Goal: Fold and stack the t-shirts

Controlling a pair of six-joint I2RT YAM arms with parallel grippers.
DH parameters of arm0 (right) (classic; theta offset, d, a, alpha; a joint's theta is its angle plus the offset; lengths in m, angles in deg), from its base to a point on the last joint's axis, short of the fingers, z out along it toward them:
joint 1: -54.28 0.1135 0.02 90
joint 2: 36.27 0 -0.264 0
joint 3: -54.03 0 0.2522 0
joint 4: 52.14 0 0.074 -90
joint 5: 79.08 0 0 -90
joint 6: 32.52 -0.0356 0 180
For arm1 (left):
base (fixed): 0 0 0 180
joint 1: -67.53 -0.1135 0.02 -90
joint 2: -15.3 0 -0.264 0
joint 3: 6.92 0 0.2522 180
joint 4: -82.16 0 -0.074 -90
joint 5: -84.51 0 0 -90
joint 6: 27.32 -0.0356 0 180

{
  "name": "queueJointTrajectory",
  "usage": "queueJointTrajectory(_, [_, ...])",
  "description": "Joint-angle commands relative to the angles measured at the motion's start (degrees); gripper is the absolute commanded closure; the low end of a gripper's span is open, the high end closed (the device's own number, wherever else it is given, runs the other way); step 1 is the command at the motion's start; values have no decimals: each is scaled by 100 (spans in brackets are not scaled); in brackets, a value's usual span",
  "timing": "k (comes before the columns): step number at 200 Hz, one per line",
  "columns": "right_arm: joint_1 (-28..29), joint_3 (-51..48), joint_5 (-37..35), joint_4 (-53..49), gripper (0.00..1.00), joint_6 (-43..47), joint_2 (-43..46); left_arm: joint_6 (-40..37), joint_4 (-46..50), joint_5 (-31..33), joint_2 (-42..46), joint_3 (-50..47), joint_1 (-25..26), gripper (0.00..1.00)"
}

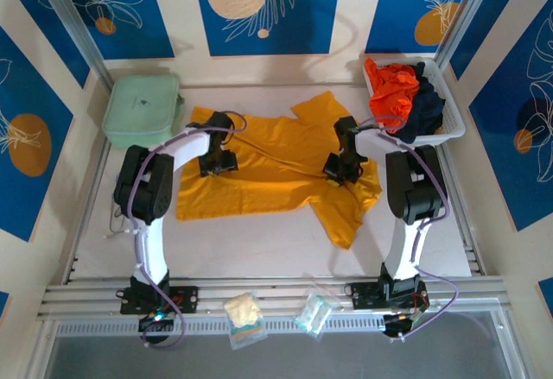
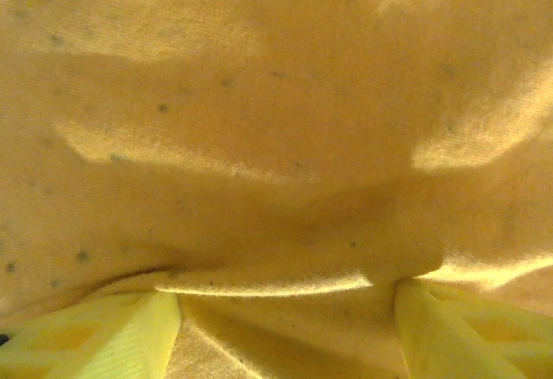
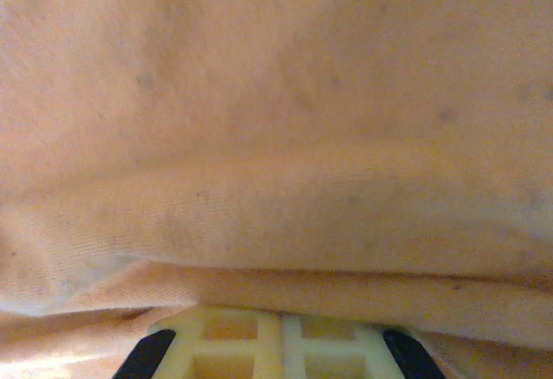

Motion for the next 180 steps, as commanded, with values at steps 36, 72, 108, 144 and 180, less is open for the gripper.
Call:
queueJointTrajectory(36, [256,306,-375,-597,90,557,653,-430,434,-61,21,510,-58,27])
queueJointTrajectory(72, [1296,-568,-1116,-1347,62,297,1905,-512,578,-194,1061,162,-5,18])
queueJointTrajectory(108, [2230,-1792,-1235,-1461,56,-790,2431,-401,723,-281,1781,-290,16,17])
queueJointTrajectory(144, [2622,-2190,-1486,-1289,55,-1349,2186,-328,637,-400,2136,-775,20,17])
queueJointTrajectory(180, [2759,-1955,-1711,-1254,58,-1396,1640,-292,524,-428,2347,-1173,25,17])
